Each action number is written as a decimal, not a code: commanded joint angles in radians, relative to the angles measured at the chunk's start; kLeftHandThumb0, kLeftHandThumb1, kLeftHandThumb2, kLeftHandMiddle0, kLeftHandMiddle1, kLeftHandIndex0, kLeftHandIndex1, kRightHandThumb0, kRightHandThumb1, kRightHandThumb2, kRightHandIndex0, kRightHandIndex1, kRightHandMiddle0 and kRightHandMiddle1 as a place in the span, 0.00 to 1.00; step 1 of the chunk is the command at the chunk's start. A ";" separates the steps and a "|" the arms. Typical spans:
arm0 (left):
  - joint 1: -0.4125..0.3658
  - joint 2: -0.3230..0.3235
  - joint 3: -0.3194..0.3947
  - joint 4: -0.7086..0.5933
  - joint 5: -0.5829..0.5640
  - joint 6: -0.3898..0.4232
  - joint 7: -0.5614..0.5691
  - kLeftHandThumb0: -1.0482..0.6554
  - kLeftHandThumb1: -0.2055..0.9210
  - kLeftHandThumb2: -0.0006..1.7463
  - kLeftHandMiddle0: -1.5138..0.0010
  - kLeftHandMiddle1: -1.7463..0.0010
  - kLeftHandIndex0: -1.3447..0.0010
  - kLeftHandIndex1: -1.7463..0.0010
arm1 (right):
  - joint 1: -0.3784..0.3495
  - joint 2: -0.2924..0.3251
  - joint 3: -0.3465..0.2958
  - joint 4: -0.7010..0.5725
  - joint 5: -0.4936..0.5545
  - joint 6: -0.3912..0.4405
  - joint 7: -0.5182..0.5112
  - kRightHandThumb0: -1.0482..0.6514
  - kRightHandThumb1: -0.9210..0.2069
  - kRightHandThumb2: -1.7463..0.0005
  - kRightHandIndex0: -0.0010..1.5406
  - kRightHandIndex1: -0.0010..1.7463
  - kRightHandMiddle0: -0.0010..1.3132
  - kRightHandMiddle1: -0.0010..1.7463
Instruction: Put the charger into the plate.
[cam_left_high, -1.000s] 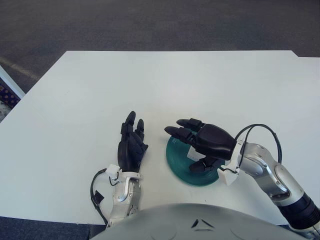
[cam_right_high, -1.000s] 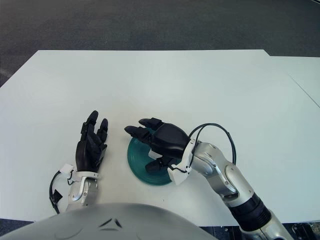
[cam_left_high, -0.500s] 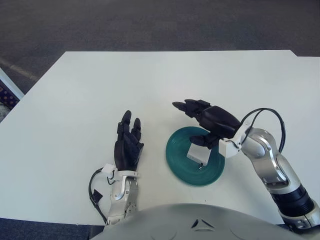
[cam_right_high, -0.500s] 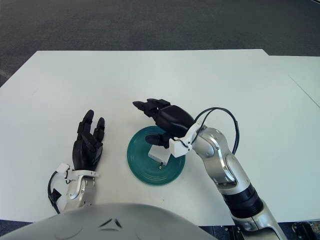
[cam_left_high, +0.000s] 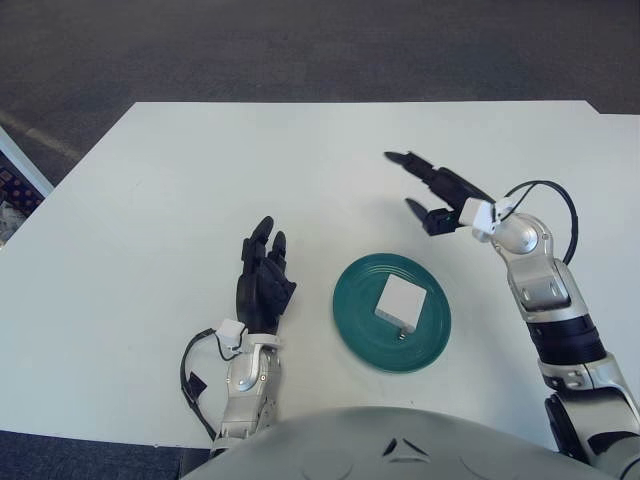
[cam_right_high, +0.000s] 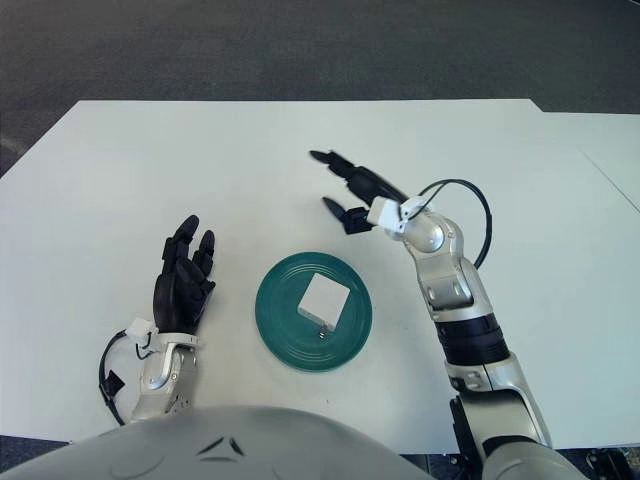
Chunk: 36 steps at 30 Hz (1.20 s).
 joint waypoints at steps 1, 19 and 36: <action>-0.006 -0.076 0.035 0.154 -0.028 -0.008 -0.027 0.04 1.00 0.54 0.78 0.98 1.00 0.56 | 0.067 0.049 -0.112 0.100 0.141 0.053 -0.031 0.00 0.00 0.35 0.05 0.01 0.00 0.19; 0.035 -0.062 0.029 0.085 -0.014 0.019 -0.019 0.04 1.00 0.53 0.76 0.98 1.00 0.53 | 0.214 0.296 -0.289 0.410 0.443 -0.235 -0.149 0.07 0.00 0.47 0.18 0.04 0.00 0.38; 0.044 -0.023 0.055 0.088 -0.042 0.035 -0.107 0.01 1.00 0.54 0.77 0.99 1.00 0.54 | 0.281 0.321 -0.248 0.416 0.430 -0.309 -0.196 0.08 0.00 0.47 0.24 0.03 0.00 0.44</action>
